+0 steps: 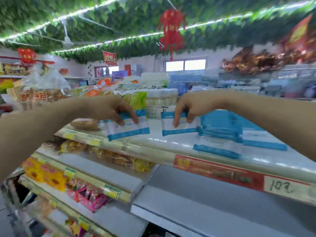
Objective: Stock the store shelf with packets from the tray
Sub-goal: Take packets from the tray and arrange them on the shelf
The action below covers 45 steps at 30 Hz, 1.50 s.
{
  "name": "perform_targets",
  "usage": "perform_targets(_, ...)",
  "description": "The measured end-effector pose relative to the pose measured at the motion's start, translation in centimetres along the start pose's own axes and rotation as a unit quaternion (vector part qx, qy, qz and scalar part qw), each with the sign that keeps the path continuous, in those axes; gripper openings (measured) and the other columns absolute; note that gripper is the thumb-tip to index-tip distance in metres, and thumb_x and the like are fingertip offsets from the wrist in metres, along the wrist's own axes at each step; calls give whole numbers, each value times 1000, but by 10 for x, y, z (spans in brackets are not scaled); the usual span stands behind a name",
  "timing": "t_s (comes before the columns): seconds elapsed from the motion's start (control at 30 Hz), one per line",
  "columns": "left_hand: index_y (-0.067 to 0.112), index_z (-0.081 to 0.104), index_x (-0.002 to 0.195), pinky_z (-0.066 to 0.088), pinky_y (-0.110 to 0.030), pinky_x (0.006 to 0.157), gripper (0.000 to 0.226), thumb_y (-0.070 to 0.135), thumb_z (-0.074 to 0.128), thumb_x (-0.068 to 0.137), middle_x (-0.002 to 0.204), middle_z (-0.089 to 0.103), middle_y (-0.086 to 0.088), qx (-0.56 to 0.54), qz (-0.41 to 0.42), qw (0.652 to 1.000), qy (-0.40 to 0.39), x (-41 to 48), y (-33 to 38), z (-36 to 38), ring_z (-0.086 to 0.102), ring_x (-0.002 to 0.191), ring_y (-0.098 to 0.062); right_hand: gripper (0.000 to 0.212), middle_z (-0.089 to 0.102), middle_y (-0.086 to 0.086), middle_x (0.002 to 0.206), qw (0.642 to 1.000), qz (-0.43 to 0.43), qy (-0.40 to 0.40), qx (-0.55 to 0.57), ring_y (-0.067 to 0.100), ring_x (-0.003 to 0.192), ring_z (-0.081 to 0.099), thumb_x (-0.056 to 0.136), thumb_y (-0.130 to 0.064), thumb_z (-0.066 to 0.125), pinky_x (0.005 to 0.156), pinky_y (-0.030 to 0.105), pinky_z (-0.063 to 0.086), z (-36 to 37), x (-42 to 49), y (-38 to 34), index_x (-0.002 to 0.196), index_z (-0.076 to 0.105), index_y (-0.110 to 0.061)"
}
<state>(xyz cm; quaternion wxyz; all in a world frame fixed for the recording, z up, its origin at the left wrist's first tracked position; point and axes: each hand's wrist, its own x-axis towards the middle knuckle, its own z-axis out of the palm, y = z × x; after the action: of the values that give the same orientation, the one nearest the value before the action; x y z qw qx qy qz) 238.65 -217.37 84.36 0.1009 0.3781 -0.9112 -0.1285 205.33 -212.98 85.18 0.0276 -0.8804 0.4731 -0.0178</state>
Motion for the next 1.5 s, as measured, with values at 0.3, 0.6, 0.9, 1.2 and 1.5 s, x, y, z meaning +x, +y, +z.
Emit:
perform_targets(0.3,47,78,104,55,-23,82,45,3,71,94,117,70,19,-16,124,992,-4,115,97,34,67,96,-2,53,69,-27,118,980,190,25,60,7,112,63,85,5,68,107,43,47,-5,-155,99,96,79,-45)
perform_targets(0.6,47,75,107,49,-29,89,48,2,68,93,115,64,34,-20,216,975,-38,171,176,59,61,102,9,53,64,-15,123,961,250,34,116,13,111,60,85,6,64,97,35,50,30,-206,134,94,79,-44)
perform_targets(0.9,42,78,104,57,-42,98,48,-3,69,91,118,73,15,-65,231,971,-20,192,199,60,69,106,-9,51,52,-4,124,979,182,79,52,16,115,53,79,10,58,105,34,40,58,-200,139,101,76,-32)
perform_targets(1.2,34,80,105,62,-28,85,44,-6,65,93,113,75,19,-104,247,963,-40,203,233,66,73,101,-7,46,47,-15,138,969,205,96,101,9,128,46,86,0,70,102,21,37,47,-221,157,106,74,-42)
perform_targets(1.5,32,81,107,57,-40,100,42,-3,65,91,116,74,19,-74,273,954,-104,218,297,96,70,107,-9,38,53,-12,132,947,269,175,17,7,117,53,94,-8,71,102,37,50,24,-277,176,108,69,-43)
